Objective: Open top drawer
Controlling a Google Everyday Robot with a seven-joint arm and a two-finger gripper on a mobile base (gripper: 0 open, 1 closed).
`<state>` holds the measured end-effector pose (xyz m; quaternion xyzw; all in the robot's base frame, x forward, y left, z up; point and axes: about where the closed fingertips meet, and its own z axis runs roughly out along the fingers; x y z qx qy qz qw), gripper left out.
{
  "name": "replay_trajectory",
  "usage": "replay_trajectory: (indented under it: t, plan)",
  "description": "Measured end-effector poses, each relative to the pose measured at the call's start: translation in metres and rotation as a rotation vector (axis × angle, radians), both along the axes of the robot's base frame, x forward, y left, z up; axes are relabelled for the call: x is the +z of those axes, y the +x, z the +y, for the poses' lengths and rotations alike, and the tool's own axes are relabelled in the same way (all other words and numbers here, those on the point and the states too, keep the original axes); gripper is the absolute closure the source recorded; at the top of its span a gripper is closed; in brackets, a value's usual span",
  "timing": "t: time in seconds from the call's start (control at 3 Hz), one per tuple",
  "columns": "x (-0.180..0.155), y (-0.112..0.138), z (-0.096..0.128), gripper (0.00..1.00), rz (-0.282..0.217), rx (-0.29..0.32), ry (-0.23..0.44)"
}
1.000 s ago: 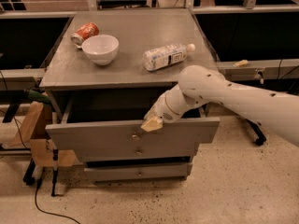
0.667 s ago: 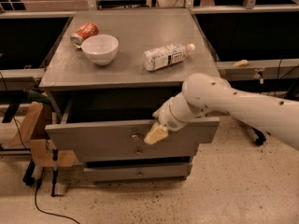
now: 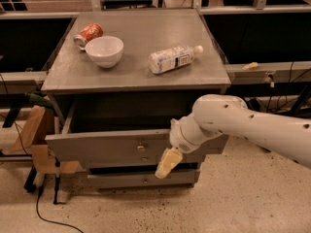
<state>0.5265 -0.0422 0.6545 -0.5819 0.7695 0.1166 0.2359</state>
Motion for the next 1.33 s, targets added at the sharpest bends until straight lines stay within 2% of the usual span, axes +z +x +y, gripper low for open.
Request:
replay_trajectory:
  t: [0.33,0.67,1.0,1.33]
  plan:
    - [-0.003,-0.014,-0.004,0.19,0.002,0.024,-0.037]
    - [0.002,-0.017,-0.006,0.42,0.002,0.027,-0.044]
    - [0.013,-0.017,-0.006,0.73,0.002,0.027,-0.044]
    - [0.014,-0.017,-0.006,0.96,0.002,0.028,-0.044]
